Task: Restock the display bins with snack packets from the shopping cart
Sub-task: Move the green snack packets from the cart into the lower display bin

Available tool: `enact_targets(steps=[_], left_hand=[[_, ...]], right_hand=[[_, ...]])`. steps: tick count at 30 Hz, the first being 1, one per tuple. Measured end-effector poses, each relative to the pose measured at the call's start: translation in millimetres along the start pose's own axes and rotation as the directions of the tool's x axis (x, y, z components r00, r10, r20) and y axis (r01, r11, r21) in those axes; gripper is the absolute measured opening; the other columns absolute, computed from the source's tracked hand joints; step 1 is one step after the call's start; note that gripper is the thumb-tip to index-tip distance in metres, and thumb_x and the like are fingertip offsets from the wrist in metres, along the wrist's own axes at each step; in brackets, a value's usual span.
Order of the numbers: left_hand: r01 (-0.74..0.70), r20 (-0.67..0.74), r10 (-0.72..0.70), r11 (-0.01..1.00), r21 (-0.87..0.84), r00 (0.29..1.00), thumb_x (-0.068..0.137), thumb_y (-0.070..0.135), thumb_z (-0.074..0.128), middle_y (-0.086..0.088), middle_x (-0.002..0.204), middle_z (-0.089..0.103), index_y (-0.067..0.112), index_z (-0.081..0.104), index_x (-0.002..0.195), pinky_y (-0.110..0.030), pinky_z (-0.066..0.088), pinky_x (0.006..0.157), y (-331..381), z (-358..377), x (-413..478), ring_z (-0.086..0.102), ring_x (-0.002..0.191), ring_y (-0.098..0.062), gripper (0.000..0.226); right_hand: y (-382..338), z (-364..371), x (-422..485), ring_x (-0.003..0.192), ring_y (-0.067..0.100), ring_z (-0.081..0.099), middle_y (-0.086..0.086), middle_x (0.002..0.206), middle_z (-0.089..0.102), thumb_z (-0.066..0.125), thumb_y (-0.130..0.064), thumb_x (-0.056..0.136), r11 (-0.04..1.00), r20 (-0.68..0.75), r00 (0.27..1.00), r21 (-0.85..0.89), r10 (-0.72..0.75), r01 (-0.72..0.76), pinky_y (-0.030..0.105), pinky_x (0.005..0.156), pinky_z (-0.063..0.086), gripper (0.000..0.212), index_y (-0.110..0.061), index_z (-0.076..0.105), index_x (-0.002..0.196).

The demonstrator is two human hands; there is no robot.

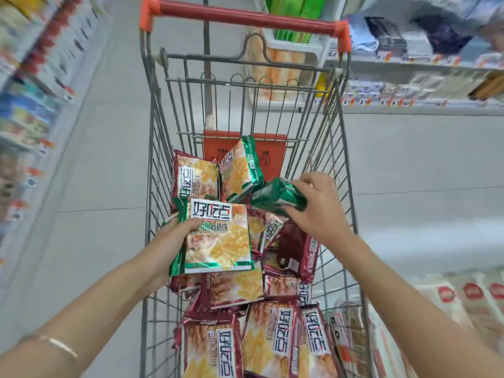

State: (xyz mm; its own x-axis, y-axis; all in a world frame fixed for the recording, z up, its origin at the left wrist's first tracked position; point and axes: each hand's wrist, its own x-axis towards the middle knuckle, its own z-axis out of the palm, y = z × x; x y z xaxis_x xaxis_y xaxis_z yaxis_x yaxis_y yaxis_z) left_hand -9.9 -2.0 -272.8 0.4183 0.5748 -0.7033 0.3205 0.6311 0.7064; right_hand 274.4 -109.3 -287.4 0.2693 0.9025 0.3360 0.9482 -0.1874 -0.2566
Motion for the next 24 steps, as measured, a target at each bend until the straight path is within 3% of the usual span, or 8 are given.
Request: enact_targets(steps=[4,9,11,14,17,20,22,24], left_hand=[[0.054,0.019,-0.053,0.998,-0.034,0.998,0.059,0.061,0.082,-0.009,0.159,0.035,0.036,0.032,0.152,-0.062,0.023,0.116,0.6,3.4,-0.5,0.035,0.143,-0.036,0.108],[0.087,0.164,-0.067,0.989,-0.120,0.984,0.095,0.045,0.051,-0.016,0.110,0.074,0.013,0.061,0.124,-0.042,0.056,0.082,12.6,18.2,-11.2,0.074,0.090,-0.031,0.044],[0.090,0.201,-0.065,0.989,-0.118,0.978,0.098,0.050,0.044,-0.016,0.108,0.075,0.014,0.060,0.123,-0.039,0.055,0.077,17.8,23.2,-18.8,0.074,0.087,-0.031,0.048],[0.057,0.290,-0.028,0.994,-0.093,0.956,0.084,0.068,0.046,-0.014,0.103,0.076,0.018,0.061,0.116,-0.038,0.054,0.072,27.2,29.2,-29.5,0.076,0.082,-0.029,0.062],[0.086,0.448,-0.060,0.996,-0.038,0.892,0.038,0.062,0.091,-0.014,0.099,0.076,0.017,0.070,0.103,-0.033,0.060,0.062,34.4,38.4,-39.7,0.075,0.079,-0.028,0.082],[0.048,0.465,-0.056,0.998,0.029,0.884,0.015,0.044,0.100,-0.015,0.097,0.074,0.017,0.078,0.087,-0.035,0.060,0.067,39.9,50.5,-36.7,0.072,0.080,-0.028,0.081],[-0.073,0.460,0.051,0.997,0.030,0.886,0.025,0.046,0.097,-0.013,0.099,0.072,0.023,0.081,0.077,-0.038,0.058,0.077,51.1,61.6,-38.4,0.070,0.084,-0.027,0.059],[-0.123,0.481,0.102,0.992,0.013,0.871,0.020,0.050,0.098,-0.011,0.098,0.074,0.023,0.077,0.092,-0.035,0.058,0.072,60.7,74.8,-44.7,0.072,0.081,-0.027,0.080]], right_hand=[[-31.9,-20.5,-45.4,0.113,0.025,0.054,0.007,0.118,0.052,0.087,0.007,0.059,0.929,-0.402,0.840,-0.089,-0.365,0.360,0.049,0.104,0.036,0.063,-0.014,0.053,0.107],[-39.9,-31.3,-58.8,0.133,0.030,0.047,0.015,0.136,0.046,0.093,0.008,0.057,0.861,-0.287,0.832,0.043,-0.475,0.507,0.052,0.117,0.030,0.075,-0.009,0.048,0.114],[-44.6,-39.4,-62.0,0.140,0.028,0.041,0.017,0.139,0.044,0.092,0.004,0.063,0.837,-0.263,0.823,0.085,-0.504,0.540,0.055,0.118,0.029,0.071,-0.009,0.046,0.115],[-47.8,-47.6,-66.4,0.150,0.024,0.026,0.019,0.143,0.040,0.090,0.008,0.064,0.813,-0.236,0.813,0.122,-0.533,0.569,0.054,0.120,0.022,0.074,-0.008,0.044,0.119],[-54.9,-56.1,-72.6,0.151,0.027,0.022,0.020,0.147,0.035,0.088,0.017,0.056,0.826,-0.136,0.838,0.145,-0.528,0.544,0.053,0.122,0.018,0.089,-0.009,0.039,0.126],[-51.7,-76.5,-83.0,0.152,0.021,0.018,0.010,0.158,0.026,0.068,0.007,0.076,0.924,-0.069,0.936,0.150,-0.345,0.351,0.046,0.124,0.017,0.075,-0.015,0.035,0.139],[-49.4,-98.9,-89.9,0.150,0.010,0.021,-0.002,0.162,0.025,0.040,-0.015,0.089,0.929,-0.017,0.991,0.351,0.132,-0.118,0.040,0.124,0.020,0.060,-0.032,0.032,0.146],[-59.2,-130.9,-88.3,0.144,0.013,0.034,-0.002,0.158,0.035,0.046,-0.051,0.089,0.452,0.298,0.786,0.685,0.541,-0.571,0.043,0.119,0.030,0.059,-0.040,0.033,0.146]])
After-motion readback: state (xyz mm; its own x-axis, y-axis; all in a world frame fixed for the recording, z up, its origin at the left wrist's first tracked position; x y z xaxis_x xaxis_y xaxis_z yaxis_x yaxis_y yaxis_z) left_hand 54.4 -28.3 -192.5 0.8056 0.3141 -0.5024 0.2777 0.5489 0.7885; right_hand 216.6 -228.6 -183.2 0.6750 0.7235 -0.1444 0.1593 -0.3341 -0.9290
